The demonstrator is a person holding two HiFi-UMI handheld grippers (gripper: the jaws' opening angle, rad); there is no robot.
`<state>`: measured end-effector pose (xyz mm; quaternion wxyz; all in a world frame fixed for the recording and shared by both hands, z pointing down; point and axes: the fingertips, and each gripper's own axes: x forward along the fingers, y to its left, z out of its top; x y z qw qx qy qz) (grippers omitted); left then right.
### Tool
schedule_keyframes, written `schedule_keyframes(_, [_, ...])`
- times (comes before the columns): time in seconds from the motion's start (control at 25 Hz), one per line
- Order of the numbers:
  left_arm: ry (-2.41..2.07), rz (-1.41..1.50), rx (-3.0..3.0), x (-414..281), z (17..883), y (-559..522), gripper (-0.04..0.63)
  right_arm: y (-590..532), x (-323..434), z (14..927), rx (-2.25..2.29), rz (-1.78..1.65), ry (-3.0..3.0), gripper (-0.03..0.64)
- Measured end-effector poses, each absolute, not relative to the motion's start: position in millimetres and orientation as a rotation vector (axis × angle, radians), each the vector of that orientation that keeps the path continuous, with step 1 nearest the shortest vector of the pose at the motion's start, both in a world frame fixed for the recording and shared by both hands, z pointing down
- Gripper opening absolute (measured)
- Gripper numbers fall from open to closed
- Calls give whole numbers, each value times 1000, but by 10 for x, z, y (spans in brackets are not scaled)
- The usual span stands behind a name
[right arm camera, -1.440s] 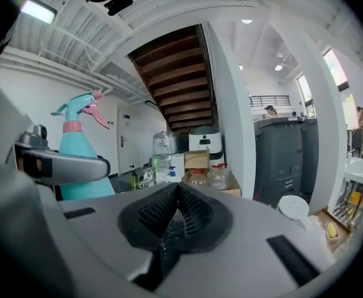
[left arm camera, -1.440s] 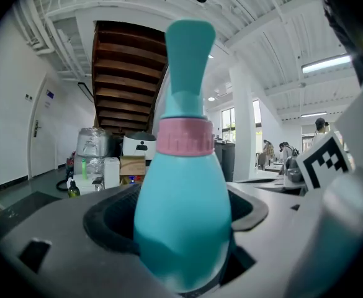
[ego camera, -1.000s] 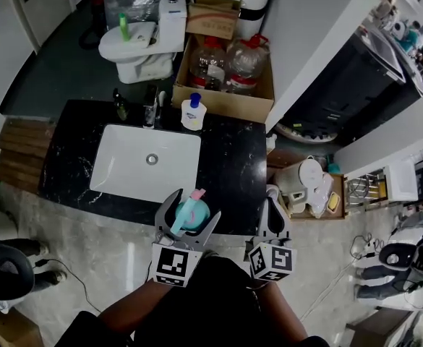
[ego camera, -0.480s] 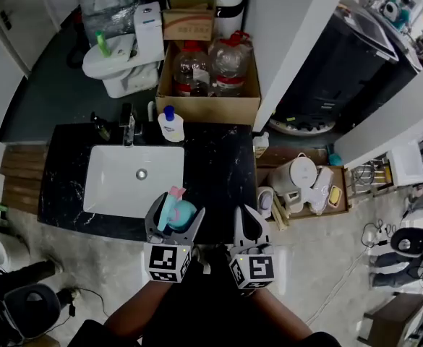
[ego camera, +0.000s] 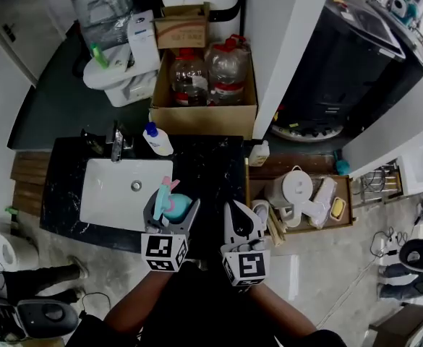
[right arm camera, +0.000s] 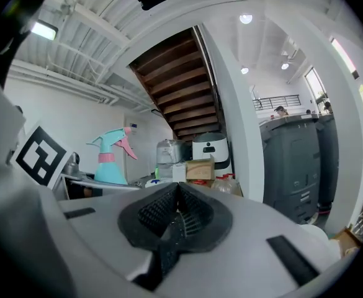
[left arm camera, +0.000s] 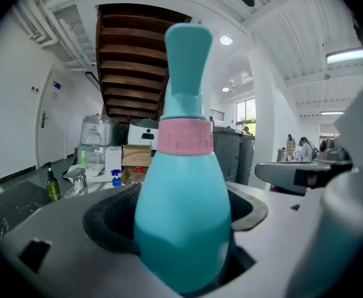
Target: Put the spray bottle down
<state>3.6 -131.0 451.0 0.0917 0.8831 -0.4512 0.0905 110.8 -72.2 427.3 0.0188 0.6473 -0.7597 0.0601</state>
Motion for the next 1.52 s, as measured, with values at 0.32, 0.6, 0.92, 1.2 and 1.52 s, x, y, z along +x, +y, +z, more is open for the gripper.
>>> schedule_keyframes(0.32, [-1364, 365, 2602, 316, 4838, -1419, 405, -924, 1278, 4422, 1911, 207, -2440, 15])
schedule_keyframes(0.6, [-1377, 421, 2613, 294, 5054, -1739, 405, -1074, 1229, 4532, 1894, 256, -2433, 15])
schedule_keyframes(0.92, [-1303, 426, 2619, 477, 5372, -2244, 405, -1324, 1280, 4661, 1956, 296, -2350, 15])
schedule_keyframes(1.2, [-1241, 432, 2639, 587, 5566, -2596, 405, -1601, 1409, 4795, 2038, 313, -2289, 15])
schedule_keyframes(1.52, [-1147, 424, 2667, 740, 5861, -2846, 405, -1844, 1357, 4875, 2031, 282, -2246, 15])
